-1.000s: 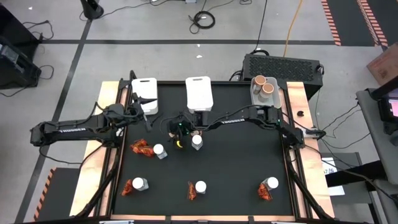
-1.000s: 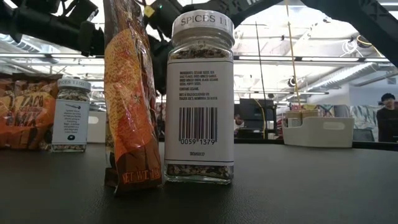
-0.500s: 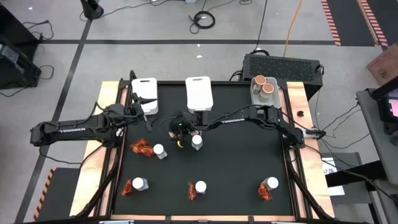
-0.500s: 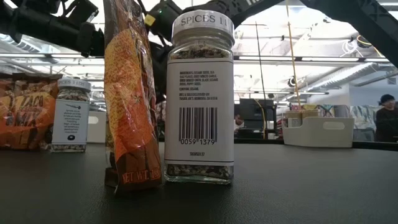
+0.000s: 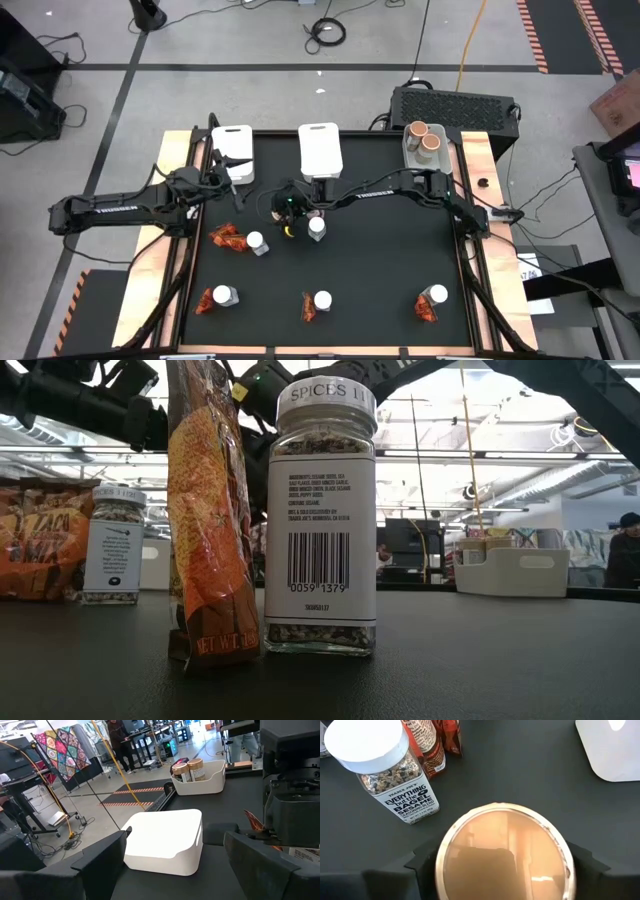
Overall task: Sort spices by type
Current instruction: Put the gold seasoning bottle into the gray bin
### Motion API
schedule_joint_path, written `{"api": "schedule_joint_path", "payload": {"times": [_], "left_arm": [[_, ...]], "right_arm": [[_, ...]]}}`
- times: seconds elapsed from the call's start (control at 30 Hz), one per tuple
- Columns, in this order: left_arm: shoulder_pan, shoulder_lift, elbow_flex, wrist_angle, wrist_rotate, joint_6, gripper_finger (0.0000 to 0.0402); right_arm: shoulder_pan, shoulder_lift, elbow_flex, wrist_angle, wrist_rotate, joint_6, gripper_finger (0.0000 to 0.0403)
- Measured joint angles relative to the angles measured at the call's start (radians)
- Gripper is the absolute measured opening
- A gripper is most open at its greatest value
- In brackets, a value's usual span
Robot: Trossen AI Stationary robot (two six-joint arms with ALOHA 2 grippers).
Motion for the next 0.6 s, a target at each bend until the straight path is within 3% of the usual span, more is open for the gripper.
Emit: {"api": "schedule_joint_path", "payload": {"times": [0.27,0.6], "left_arm": [[0.000,0.000,0.000,-0.001,0.000,0.000,0.0338],[0.001,0.000,0.000,-0.008,0.001,0.003,0.0338]], "right_arm": [[0.000,-0.027,-0.001,-0.021,0.002,0.000,0.0264],[-0.020,-0.205,-0.001,-0.102,-0.023,-0.024,0.0260]]}}
